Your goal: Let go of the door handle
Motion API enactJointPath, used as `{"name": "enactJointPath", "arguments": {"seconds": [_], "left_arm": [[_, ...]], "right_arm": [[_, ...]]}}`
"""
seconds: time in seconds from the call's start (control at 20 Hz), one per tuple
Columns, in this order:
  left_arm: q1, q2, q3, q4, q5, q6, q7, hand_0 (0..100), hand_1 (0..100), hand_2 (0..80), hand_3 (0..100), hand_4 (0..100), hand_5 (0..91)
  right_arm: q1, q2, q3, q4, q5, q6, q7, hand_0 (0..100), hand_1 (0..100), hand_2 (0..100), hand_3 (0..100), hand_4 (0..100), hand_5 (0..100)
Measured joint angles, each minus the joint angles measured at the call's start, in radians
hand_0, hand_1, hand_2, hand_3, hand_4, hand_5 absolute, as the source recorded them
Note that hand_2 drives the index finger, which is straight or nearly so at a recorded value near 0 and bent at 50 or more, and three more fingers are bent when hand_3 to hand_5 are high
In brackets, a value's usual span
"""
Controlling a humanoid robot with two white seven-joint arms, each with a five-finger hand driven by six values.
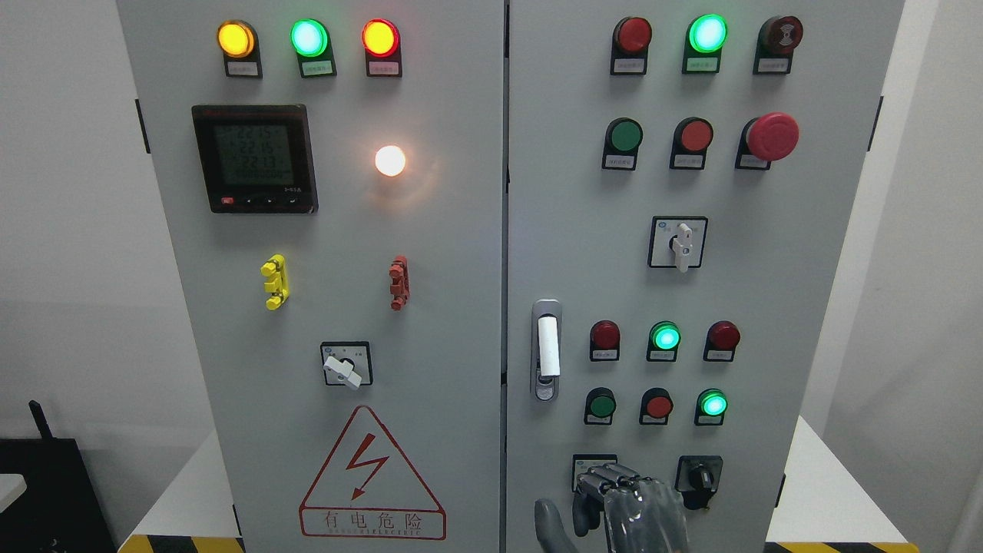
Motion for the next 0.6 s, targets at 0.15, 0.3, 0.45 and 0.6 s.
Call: {"name": "enactJointPath", "arguments": {"seconds": [0.15, 0.3, 0.45, 0.6], "left_arm": [[0.000, 0.000, 0.000, 0.000, 0.000, 0.000, 0.000, 12, 39, 0.0, 0, 0, 0.0], [0.000, 0.000, 0.000, 0.000, 0.000, 0.000, 0.000, 12, 39, 0.0, 0, 0, 0.0], [0.000, 0.000, 0.000, 0.000, 0.000, 0.000, 0.000, 12, 39, 0.0, 0, 0, 0.0], [0.000, 0.000, 0.000, 0.000, 0.000, 0.004, 0.000, 12, 39, 0.0, 0, 0, 0.0]], "right_arm": [[-0.004, 0.000, -0.002, -0.006, 0.090, 0.036, -0.004, 35, 0, 97, 100, 98, 97], [-0.009, 0.000, -0.002, -0.018, 0.183, 0.079, -0.007, 36, 0, 97, 100, 98, 98], [-0.009, 0.000, 0.000, -0.036, 0.277, 0.102, 0.017, 36, 0, 97, 100, 98, 98], [-0.003, 0.001, 0.002, -0.052, 0.350, 0.129, 0.037, 35, 0, 97, 100, 98, 98]]}}
